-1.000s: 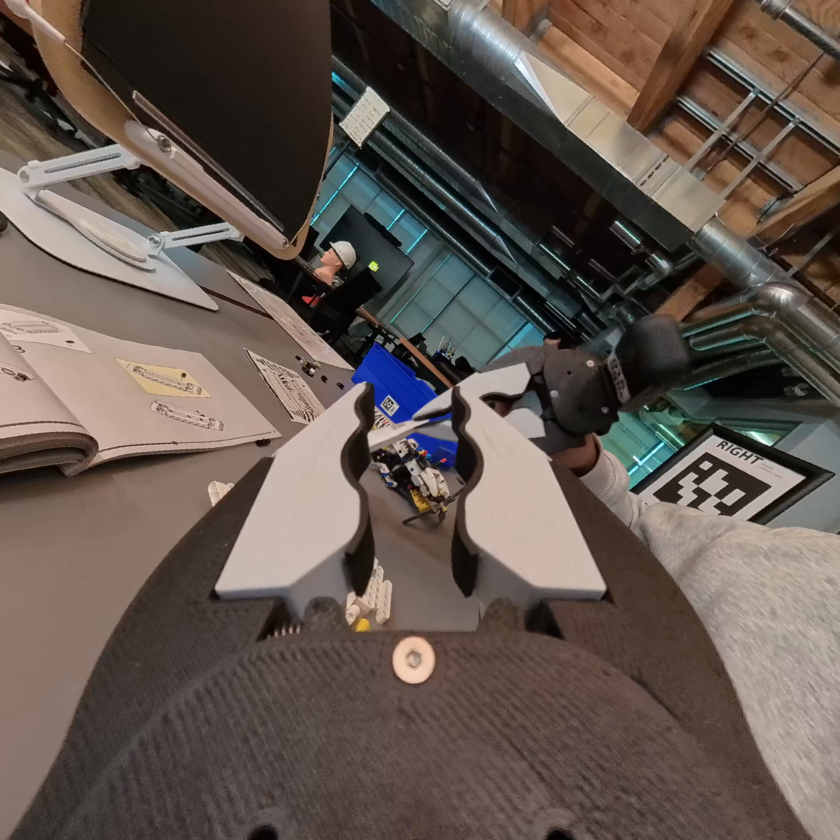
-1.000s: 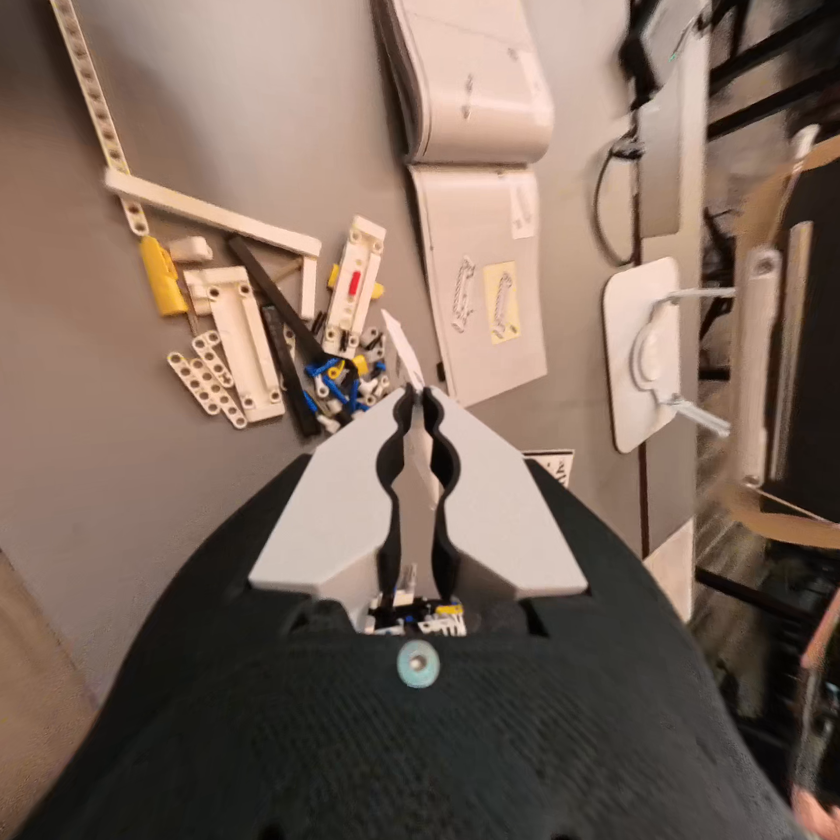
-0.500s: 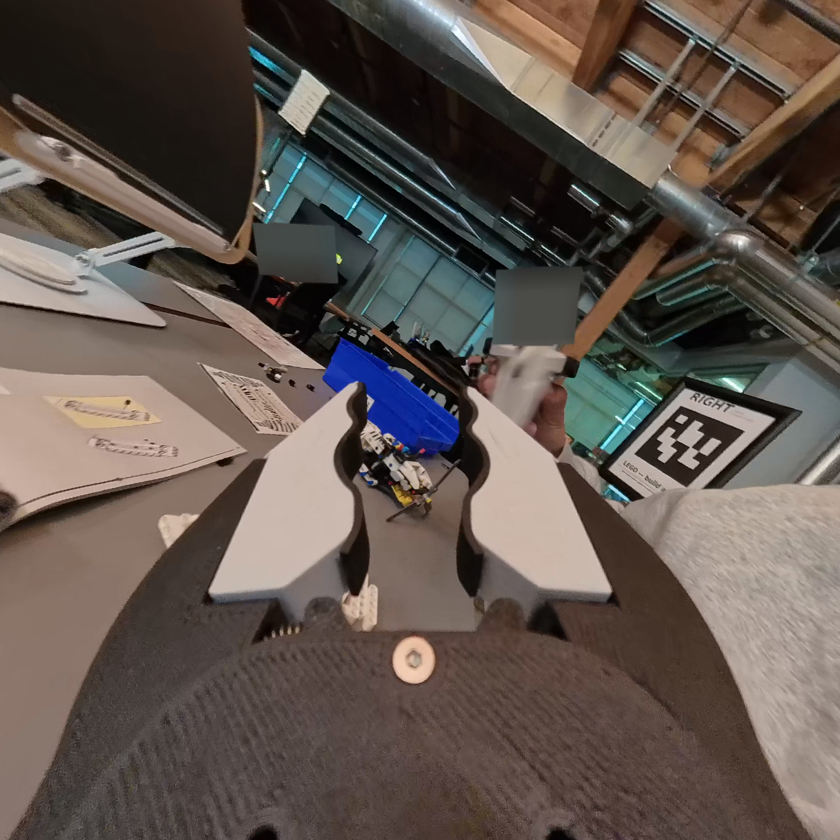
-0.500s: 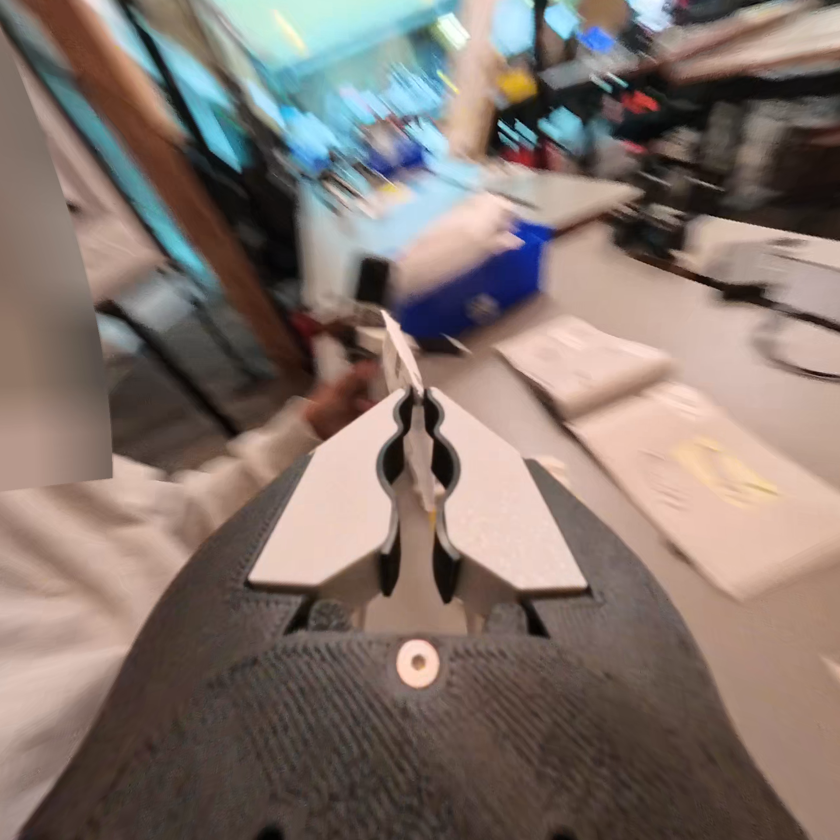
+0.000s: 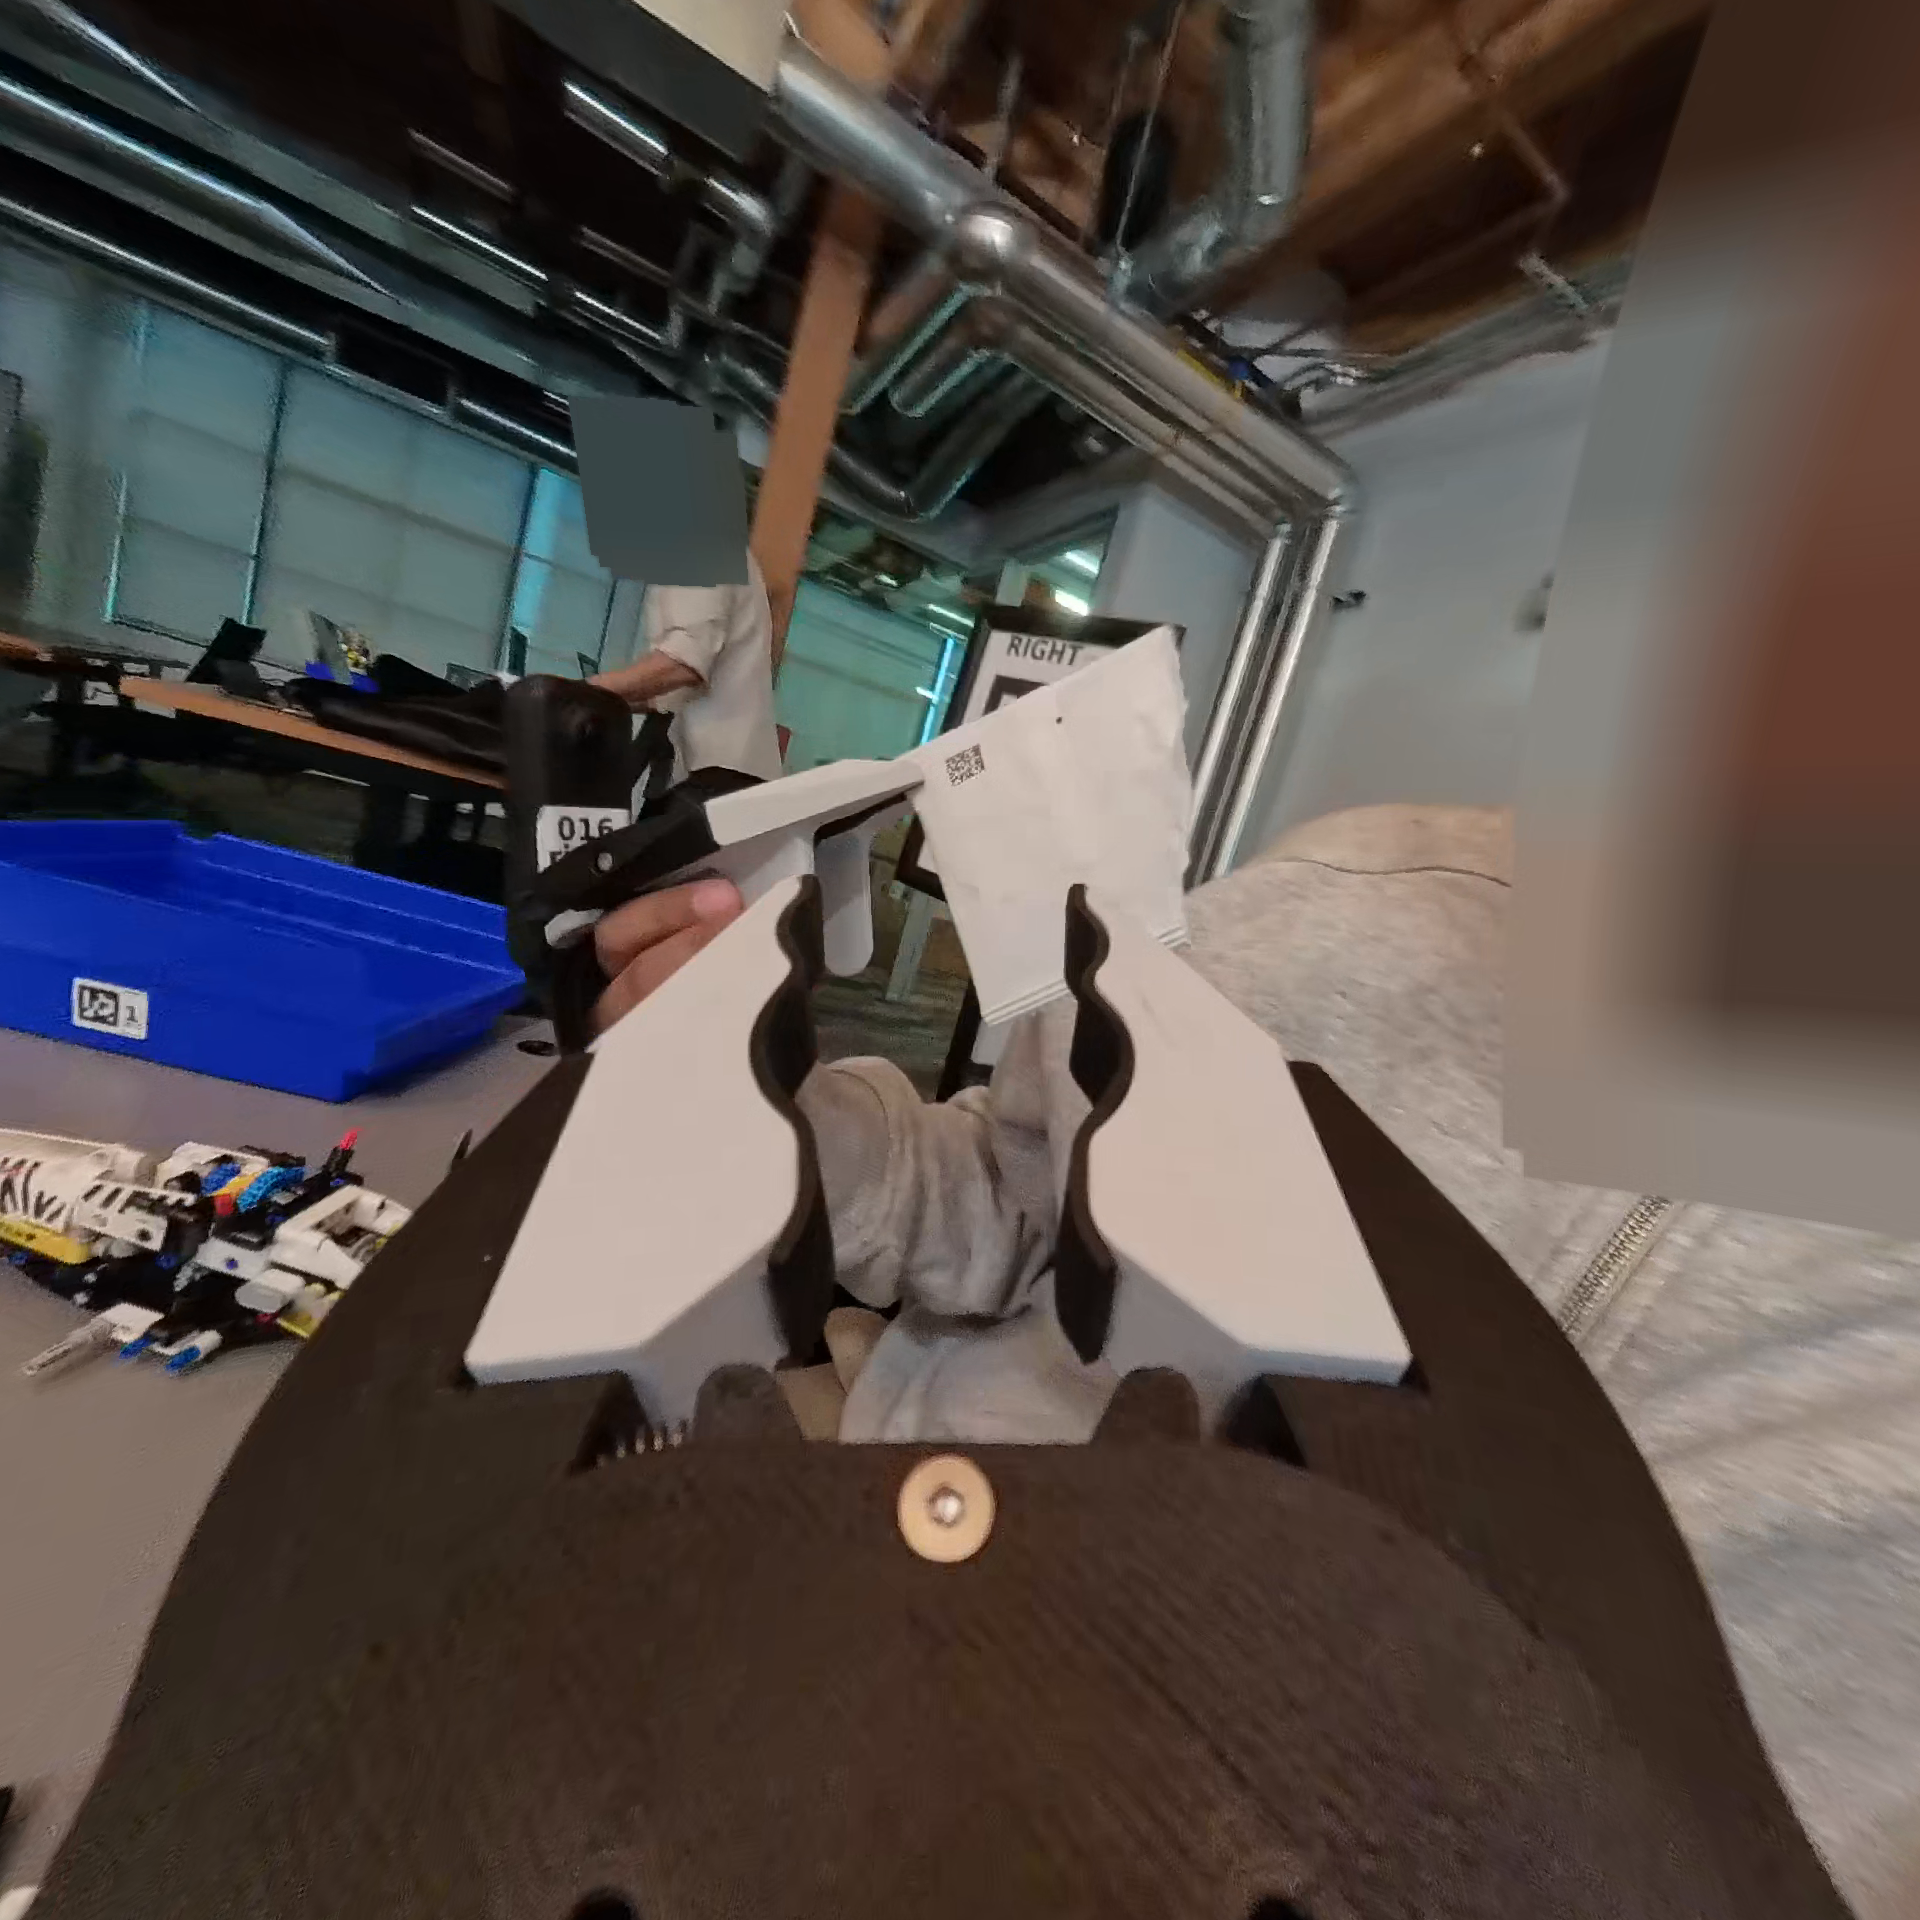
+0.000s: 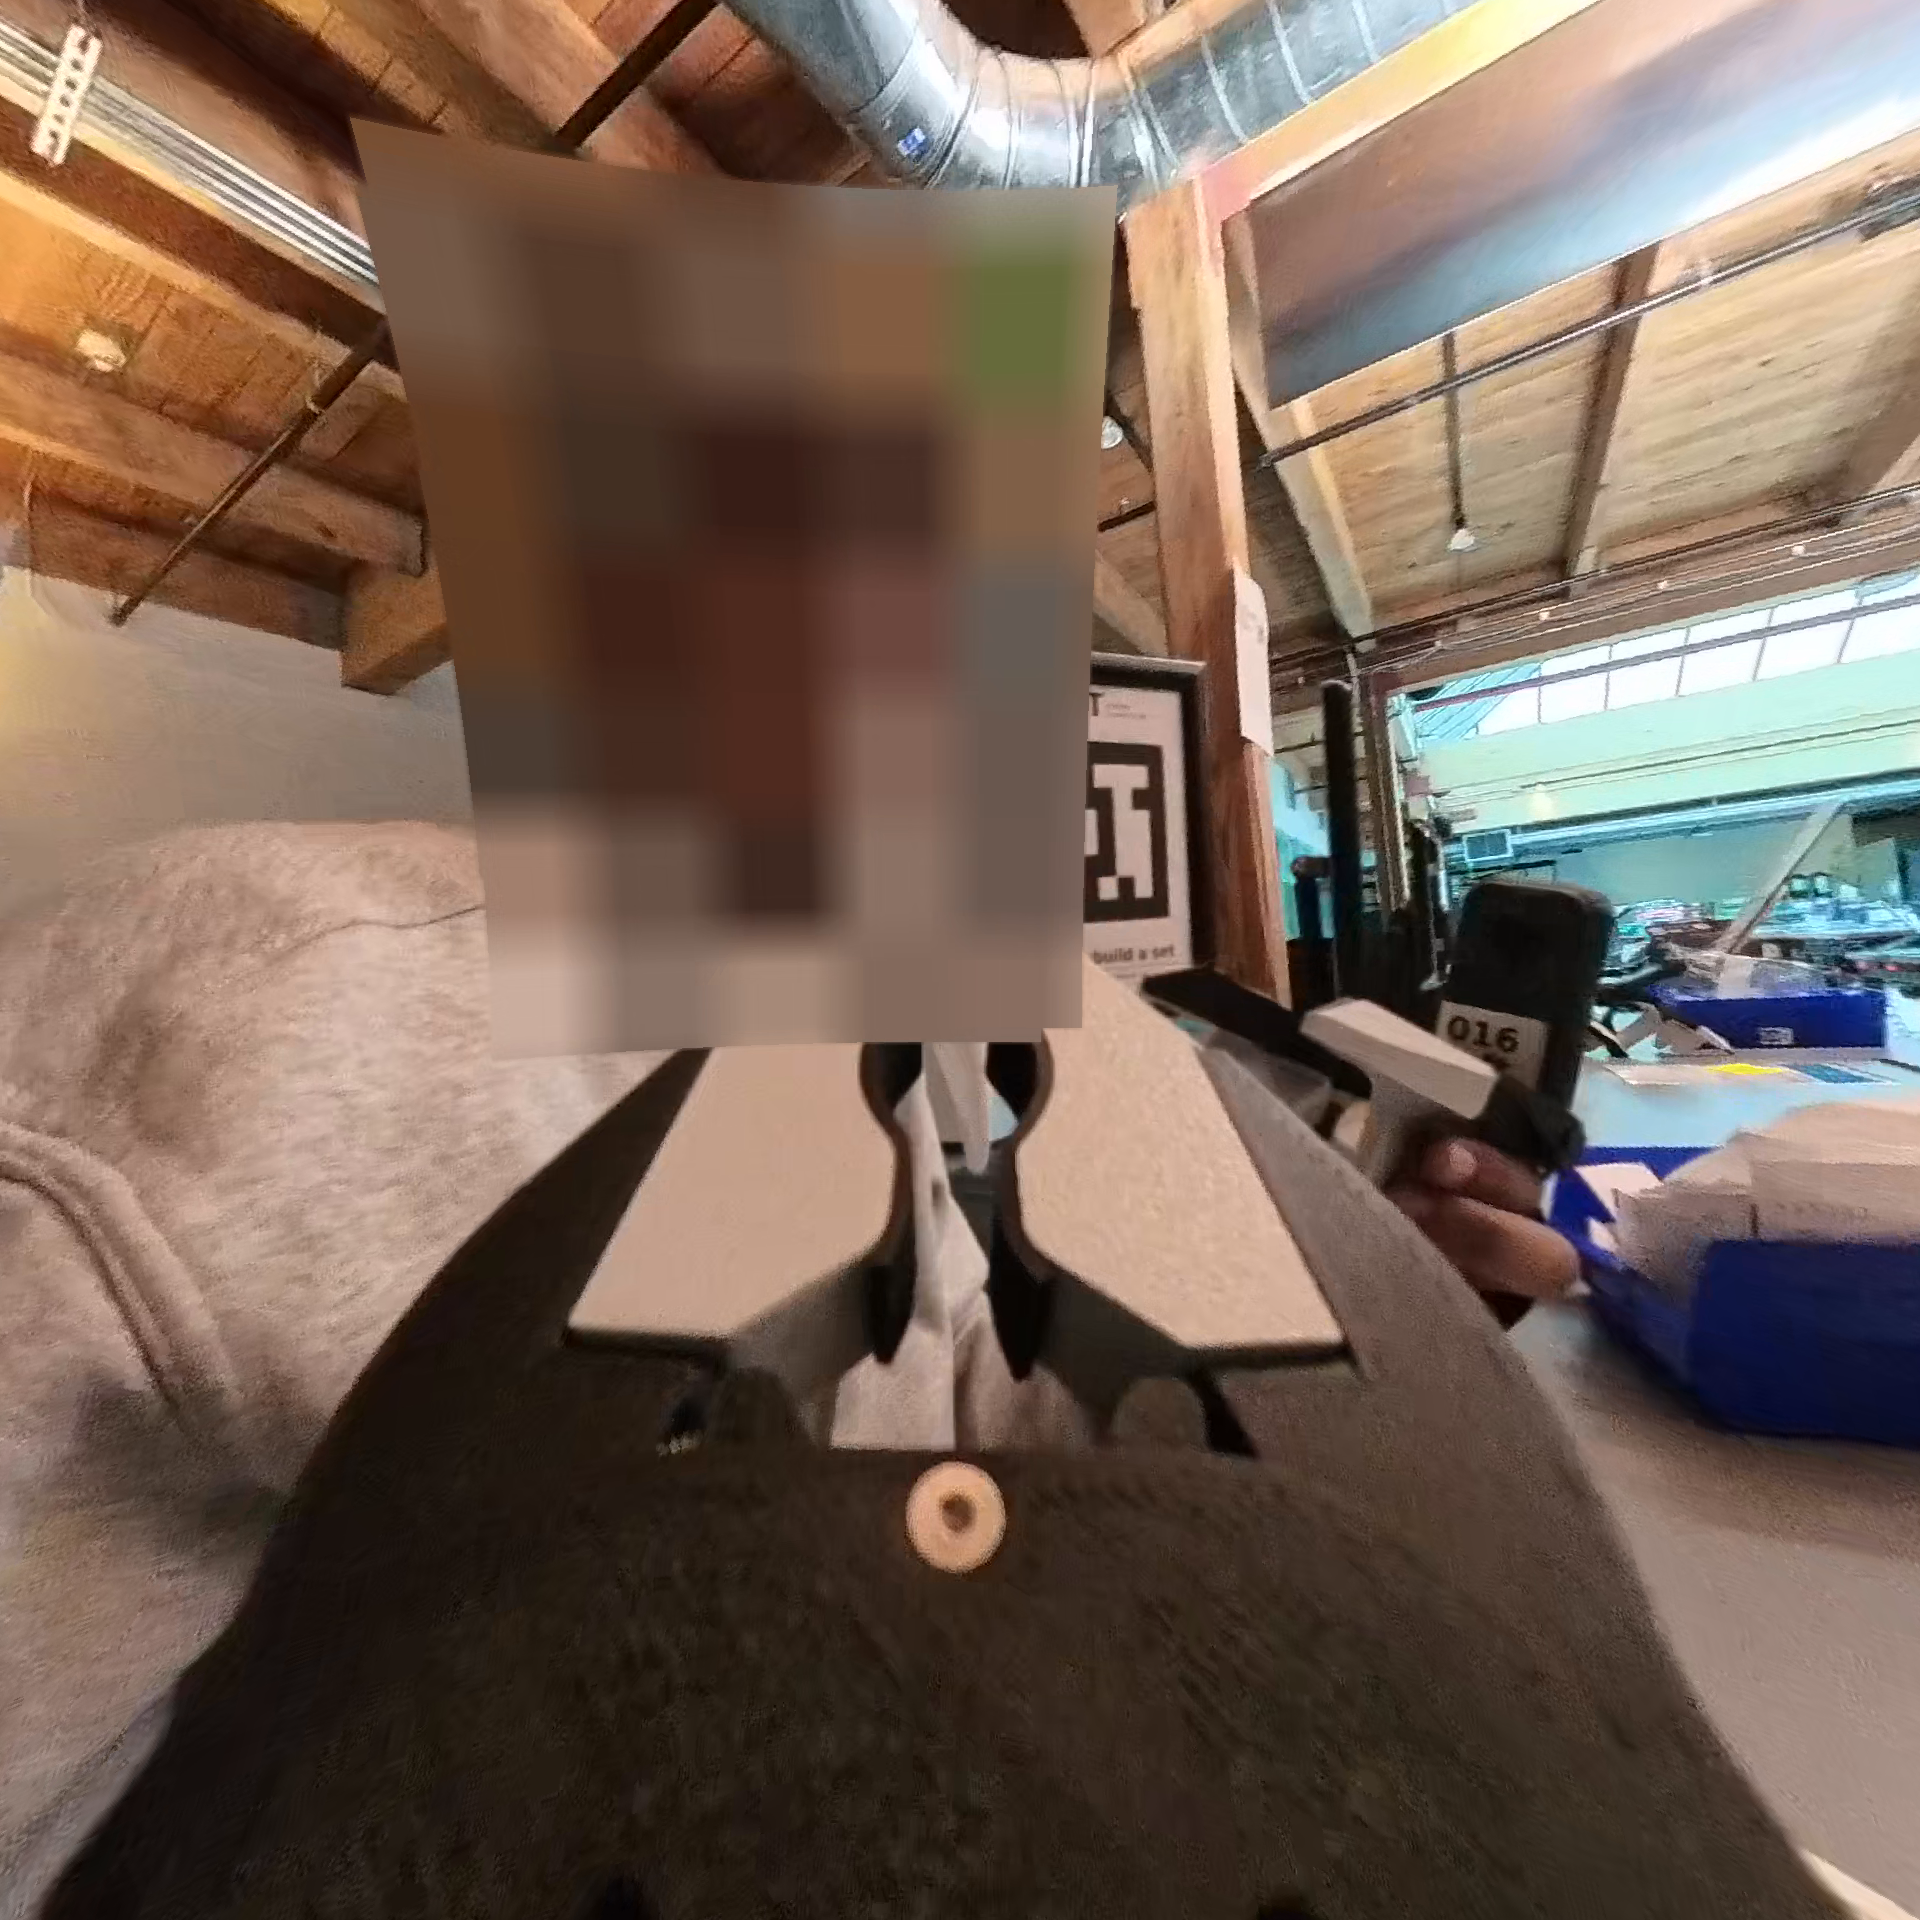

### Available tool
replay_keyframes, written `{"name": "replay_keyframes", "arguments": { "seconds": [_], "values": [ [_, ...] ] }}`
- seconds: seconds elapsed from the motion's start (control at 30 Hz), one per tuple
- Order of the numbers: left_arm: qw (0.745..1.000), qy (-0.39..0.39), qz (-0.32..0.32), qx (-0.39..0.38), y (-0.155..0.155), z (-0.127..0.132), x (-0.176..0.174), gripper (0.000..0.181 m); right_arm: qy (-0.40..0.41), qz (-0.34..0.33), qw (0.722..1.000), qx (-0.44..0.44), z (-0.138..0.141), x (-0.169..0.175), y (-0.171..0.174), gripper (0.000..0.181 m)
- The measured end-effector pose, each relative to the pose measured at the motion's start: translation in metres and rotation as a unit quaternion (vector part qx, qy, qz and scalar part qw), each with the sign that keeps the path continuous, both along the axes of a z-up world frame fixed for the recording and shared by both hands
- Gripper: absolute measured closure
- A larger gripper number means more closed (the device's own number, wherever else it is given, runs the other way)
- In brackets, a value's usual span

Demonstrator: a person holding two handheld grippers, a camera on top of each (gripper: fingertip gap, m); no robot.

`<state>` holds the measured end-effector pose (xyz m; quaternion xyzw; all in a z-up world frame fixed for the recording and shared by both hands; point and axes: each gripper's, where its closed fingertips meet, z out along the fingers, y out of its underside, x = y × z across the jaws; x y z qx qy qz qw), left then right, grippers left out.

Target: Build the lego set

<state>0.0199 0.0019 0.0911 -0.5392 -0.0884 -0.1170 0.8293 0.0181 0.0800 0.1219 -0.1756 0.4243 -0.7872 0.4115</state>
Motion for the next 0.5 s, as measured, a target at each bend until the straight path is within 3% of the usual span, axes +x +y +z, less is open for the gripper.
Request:
{"name": "replay_keyframes", "arguments": {
  "seconds": [0.03,0.33,0.4,0.5],
  "values": [
    [1.0,0.007,0.002,-0.009,0.002,0.0,0.003,0.137,0.006,0.007,1.0,-0.003,0.001,0.004,0.001,0.18],
    [0.999,0.018,0.041,0.003,-0.009,0.011,0.003,0.138,-0.009,-0.004,1.0,-0.004,0.005,0.001,-0.002,0.18],
    [0.997,0.012,0.07,-0.018,-0.013,0.005,-0.005,0.138,-0.012,-0.044,0.998,0.045,0.0,-0.011,-0.019,0.18],
    [0.98,-0.05,0.188,-0.033,-0.045,-0.008,-0.044,0.139,-0.001,-0.175,0.968,0.178,-0.026,-0.053,-0.057,0.18]
  ]
}}
